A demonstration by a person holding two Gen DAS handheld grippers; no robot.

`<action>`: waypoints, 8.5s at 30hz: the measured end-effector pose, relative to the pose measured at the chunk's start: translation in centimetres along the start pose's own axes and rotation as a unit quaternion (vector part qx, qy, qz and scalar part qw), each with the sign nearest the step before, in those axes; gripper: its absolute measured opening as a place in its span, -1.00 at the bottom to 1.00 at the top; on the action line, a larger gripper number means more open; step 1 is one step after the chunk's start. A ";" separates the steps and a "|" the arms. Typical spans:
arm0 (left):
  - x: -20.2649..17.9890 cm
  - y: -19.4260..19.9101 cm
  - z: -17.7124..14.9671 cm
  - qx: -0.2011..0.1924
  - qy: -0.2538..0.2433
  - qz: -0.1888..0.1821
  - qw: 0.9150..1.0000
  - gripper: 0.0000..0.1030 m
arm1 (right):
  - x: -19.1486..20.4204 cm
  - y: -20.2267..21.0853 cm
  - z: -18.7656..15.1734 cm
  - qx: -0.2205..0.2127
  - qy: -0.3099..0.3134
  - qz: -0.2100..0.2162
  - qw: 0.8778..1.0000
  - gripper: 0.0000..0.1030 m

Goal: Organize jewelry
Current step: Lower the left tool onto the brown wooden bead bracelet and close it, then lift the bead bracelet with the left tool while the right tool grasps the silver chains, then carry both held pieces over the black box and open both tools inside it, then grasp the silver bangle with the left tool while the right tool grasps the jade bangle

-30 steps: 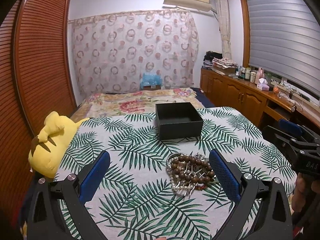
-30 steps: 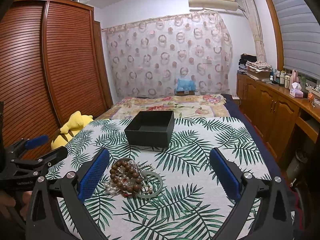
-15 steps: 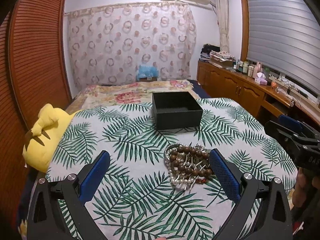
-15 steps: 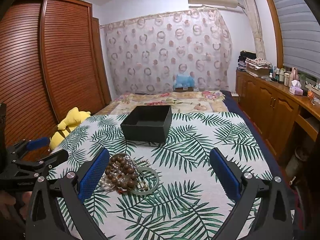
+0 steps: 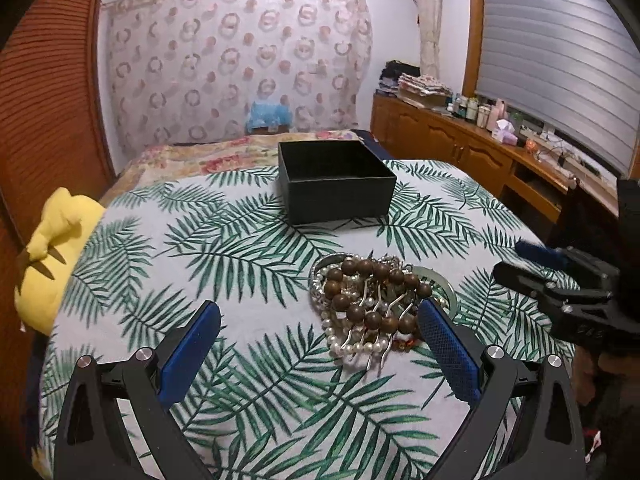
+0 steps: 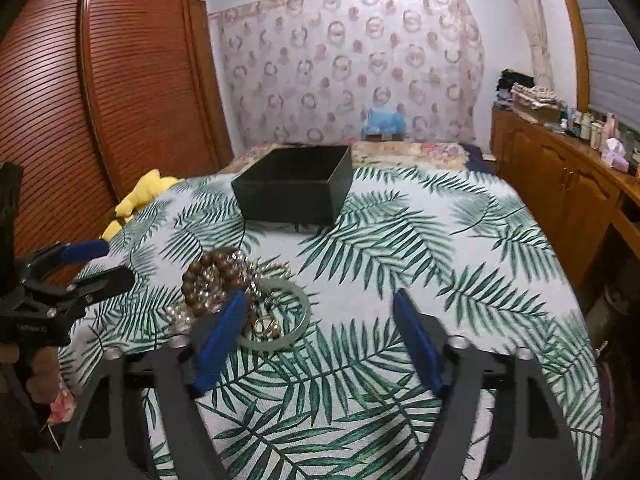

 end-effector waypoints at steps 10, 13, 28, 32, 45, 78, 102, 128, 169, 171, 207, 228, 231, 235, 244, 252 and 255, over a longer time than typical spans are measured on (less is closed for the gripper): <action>0.0 -3.8 1.1 0.038 0.007 -0.037 0.999 -0.10 | 0.9 -1.0 -1.6 0.017 0.014 0.018 1.000 0.28; 0.0 -4.7 1.1 0.050 0.019 -0.046 0.998 -0.22 | 1.0 -1.1 -1.7 0.020 0.018 0.020 0.999 0.28; 0.9 -7.2 0.8 0.088 0.039 -0.044 0.994 -0.76 | 0.9 -1.4 -1.8 0.022 0.020 0.021 0.999 0.28; 1.3 -6.3 0.9 0.077 0.046 -0.054 0.994 -0.76 | 0.9 -1.5 -1.9 0.025 0.019 0.021 0.999 0.28; 0.0 0.4 3.8 -0.018 0.017 -0.065 0.998 -0.76 | 1.1 -2.3 -1.0 0.048 0.045 0.035 0.997 0.18; 1.9 3.4 4.8 -0.053 0.014 -0.054 0.997 -0.76 | 5.7 -8.2 2.8 0.105 0.105 0.138 0.979 -0.48; 2.2 2.4 6.8 -0.062 0.002 -0.050 0.997 -0.76 | 4.7 -4.2 6.6 0.028 0.114 0.140 0.983 -0.81; 2.1 0.6 13.9 -0.088 -0.034 -0.038 0.995 -0.76 | 1.1 -7.7 17.0 -0.041 0.105 0.060 0.992 -0.81; 0.9 -11.7 17.6 -0.002 -0.055 0.000 0.998 -0.41 | -1.9 -9.5 11.0 0.005 0.082 0.073 0.994 -0.60; 1.2 -11.0 16.8 -0.002 -0.054 -0.001 0.999 -0.38 | -1.7 -8.5 10.4 0.004 0.087 0.074 0.993 -0.60; 0.1 -8.8 2.5 0.096 -0.041 -0.065 0.992 0.23 | 0.8 -7.4 0.8 0.114 0.132 0.075 0.982 -0.68; 0.3 -8.4 2.4 0.080 -0.037 -0.065 0.994 0.11 | 1.3 -7.8 0.9 0.110 0.157 0.062 0.980 -0.83; 0.2 -7.4 2.8 0.064 -0.041 -0.063 0.995 0.11 | 1.5 -7.7 1.0 0.105 0.155 0.066 0.980 -0.84; 0.4 -6.5 3.0 0.054 -0.037 -0.062 0.996 0.11 | 1.7 -6.4 2.2 0.073 0.139 0.076 0.985 -0.84; 1.0 -5.7 3.4 0.043 -0.032 -0.054 0.997 0.11 | 1.5 -3.6 5.2 0.023 0.116 0.090 0.989 -0.84; 1.1 -5.2 4.1 0.031 -0.038 -0.049 0.998 0.11 | 1.0 -3.6 6.4 0.018 0.116 0.078 0.990 -0.84; 1.0 -5.1 4.4 0.027 -0.040 -0.047 0.998 0.11 | 0.8 -4.2 6.7 0.019 0.118 0.072 0.990 -0.84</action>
Point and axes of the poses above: each gripper's, at about its wrist camera, not at the fingertips, and y roughly against the way its jaws point, x to its left, z to its top, the point moved 4 cm from there along -y, roughly the way its jaws point, and after that the axes turned 7 degrees about -z, right-handed, at the moved point
